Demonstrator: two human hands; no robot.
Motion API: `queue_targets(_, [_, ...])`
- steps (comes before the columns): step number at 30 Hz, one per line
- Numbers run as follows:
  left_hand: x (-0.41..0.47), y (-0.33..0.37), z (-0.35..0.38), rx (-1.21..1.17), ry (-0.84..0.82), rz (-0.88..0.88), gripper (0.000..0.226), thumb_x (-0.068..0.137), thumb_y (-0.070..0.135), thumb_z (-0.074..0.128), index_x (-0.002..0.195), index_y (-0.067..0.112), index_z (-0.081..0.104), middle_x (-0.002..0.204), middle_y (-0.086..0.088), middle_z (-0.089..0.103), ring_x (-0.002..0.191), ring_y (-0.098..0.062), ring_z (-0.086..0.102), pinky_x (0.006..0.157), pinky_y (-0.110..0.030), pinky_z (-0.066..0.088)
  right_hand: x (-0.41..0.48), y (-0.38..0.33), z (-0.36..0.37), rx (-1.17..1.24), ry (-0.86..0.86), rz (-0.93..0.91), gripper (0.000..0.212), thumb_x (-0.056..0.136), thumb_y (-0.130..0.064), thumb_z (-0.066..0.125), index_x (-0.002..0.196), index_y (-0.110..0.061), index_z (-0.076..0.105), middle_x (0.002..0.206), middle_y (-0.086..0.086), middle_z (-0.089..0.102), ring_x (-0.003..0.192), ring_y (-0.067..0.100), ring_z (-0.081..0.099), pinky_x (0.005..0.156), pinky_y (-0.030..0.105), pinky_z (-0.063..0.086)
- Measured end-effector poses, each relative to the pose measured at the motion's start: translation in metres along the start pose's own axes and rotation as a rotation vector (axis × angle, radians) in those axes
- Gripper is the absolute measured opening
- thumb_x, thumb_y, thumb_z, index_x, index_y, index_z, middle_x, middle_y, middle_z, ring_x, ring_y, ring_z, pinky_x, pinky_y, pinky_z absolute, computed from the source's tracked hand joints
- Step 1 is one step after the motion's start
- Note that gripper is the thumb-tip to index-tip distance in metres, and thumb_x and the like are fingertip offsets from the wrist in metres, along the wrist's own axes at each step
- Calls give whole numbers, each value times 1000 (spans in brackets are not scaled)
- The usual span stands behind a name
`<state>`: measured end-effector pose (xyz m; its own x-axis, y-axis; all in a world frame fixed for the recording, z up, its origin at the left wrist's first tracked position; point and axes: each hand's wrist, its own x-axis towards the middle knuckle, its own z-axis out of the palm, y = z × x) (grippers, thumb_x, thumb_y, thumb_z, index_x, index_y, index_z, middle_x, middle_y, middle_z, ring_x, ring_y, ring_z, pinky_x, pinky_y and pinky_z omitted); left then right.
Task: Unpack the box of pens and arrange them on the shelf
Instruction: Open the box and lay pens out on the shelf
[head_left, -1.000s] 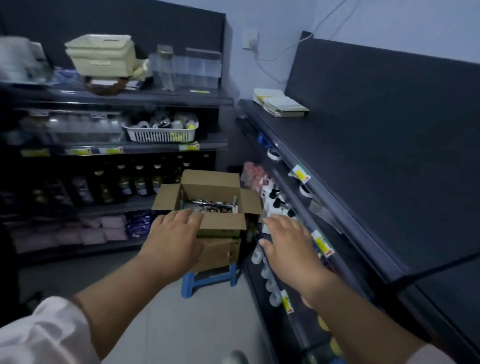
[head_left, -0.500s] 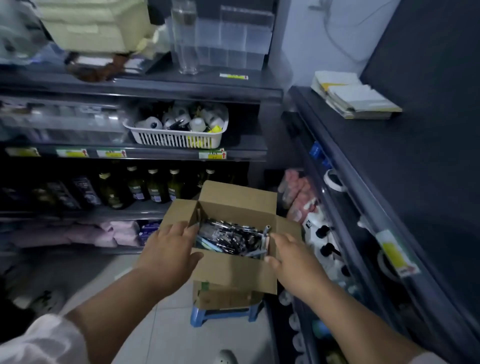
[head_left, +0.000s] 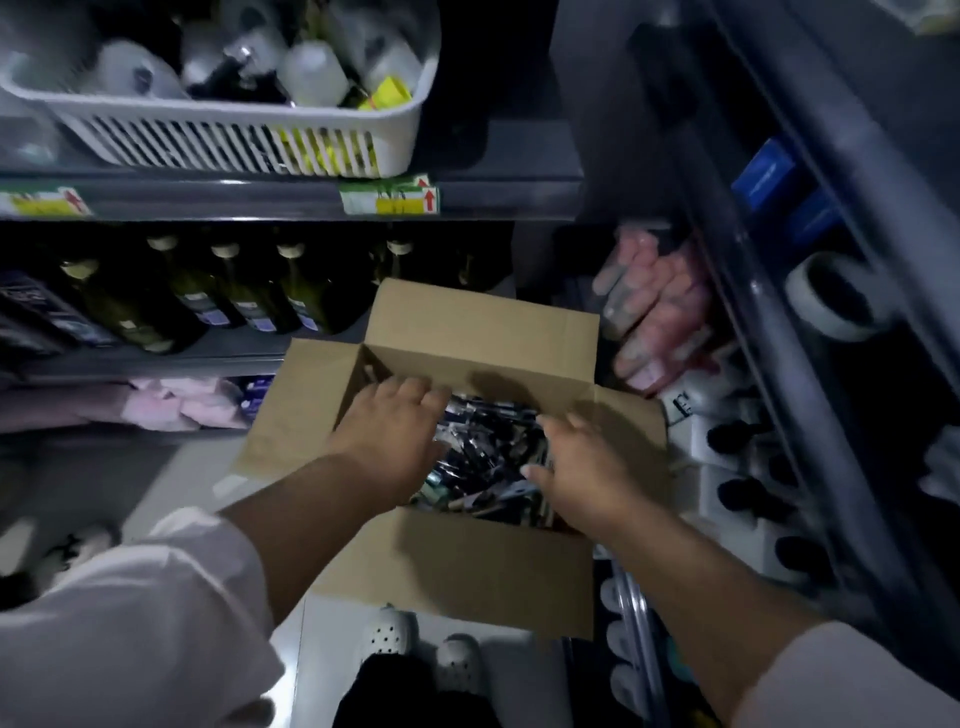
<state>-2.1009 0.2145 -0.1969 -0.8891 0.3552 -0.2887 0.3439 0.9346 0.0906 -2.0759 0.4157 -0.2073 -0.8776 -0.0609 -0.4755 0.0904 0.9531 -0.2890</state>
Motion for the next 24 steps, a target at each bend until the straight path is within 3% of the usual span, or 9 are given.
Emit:
queue_targets(11, [125, -14, 102, 72, -108, 184, 69, 91, 45, 51, 148, 17, 22, 150, -8, 30, 138, -29, 26, 112, -40, 20, 113, 32, 75, 2, 46, -30, 53, 90, -39, 59, 135, -16, 46, 139, 4, 43, 128, 23, 38, 107, 36, 36])
queue_targets(15, [144, -20, 133, 119, -138, 230, 71, 91, 53, 48, 147, 15, 24, 146, -8, 37, 133, -29, 34, 113, -41, 20, 140, 36, 99, -28, 46, -50, 63, 94, -40, 53, 148, -19, 29, 154, 3, 26, 141, 23, 22, 117, 34, 21])
queue_targets(19, [148, -26, 154, 114, -150, 188, 77, 89, 59, 45, 148, 17, 22, 145, -6, 33, 130, -29, 34, 109, -42, 22, 155, 39, 118, -64, -11, -36, 72, 94, -46, 49, 152, -19, 16, 158, 0, 16, 144, 22, 14, 117, 36, 16])
queue_targets(24, [144, -29, 160, 131, -87, 103, 67, 85, 59, 50, 134, 17, 34, 127, -10, 40, 115, -30, 42, 95, -41, 32, 155, 37, 126, -126, -31, 47, 78, 89, -53, 51, 151, -25, 13, 152, 1, 24, 136, 27, 21, 110, 43, 18])
